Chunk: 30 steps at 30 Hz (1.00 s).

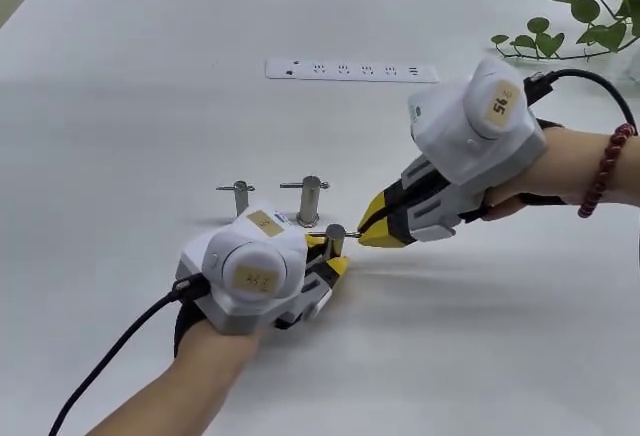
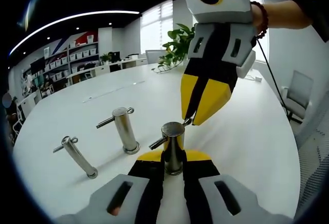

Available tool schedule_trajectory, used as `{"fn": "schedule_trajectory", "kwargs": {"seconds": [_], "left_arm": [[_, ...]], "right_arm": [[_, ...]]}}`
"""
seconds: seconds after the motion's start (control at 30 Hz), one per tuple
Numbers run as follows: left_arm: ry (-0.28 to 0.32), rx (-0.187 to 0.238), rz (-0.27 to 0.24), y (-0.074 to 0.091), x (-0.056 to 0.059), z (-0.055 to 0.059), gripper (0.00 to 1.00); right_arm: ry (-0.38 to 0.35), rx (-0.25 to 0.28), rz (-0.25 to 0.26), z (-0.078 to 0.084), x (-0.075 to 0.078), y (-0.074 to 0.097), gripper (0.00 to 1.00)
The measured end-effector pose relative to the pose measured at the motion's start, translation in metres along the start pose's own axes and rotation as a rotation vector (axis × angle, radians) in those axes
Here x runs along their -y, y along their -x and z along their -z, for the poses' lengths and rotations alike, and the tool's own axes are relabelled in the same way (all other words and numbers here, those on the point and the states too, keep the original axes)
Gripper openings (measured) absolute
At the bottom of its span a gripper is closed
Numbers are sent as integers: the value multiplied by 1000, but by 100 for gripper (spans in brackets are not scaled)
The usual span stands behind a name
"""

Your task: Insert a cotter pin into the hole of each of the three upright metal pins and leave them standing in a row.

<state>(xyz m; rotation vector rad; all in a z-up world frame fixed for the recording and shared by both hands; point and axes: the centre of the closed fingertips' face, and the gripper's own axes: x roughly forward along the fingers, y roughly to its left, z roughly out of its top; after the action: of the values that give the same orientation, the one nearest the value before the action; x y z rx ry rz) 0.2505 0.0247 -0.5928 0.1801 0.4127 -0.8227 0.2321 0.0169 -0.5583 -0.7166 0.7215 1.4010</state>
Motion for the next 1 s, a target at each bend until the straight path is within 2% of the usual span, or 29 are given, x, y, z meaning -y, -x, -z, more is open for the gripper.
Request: {"fn": "schedule_trajectory", "kwargs": {"seconds": [0.33,0.83,1.0], "left_arm": [[5,-1,-4,0,0,0,10],[6,0,-17,0,0,0,10],[4,-1,-20,-1,0,0,10]], "right_arm": [[15,-7,-1,-5,0,-3,0],[96,-35,-5,-4,5,-9,0],[98,-33,-5,-5,5,-10,0]]}}
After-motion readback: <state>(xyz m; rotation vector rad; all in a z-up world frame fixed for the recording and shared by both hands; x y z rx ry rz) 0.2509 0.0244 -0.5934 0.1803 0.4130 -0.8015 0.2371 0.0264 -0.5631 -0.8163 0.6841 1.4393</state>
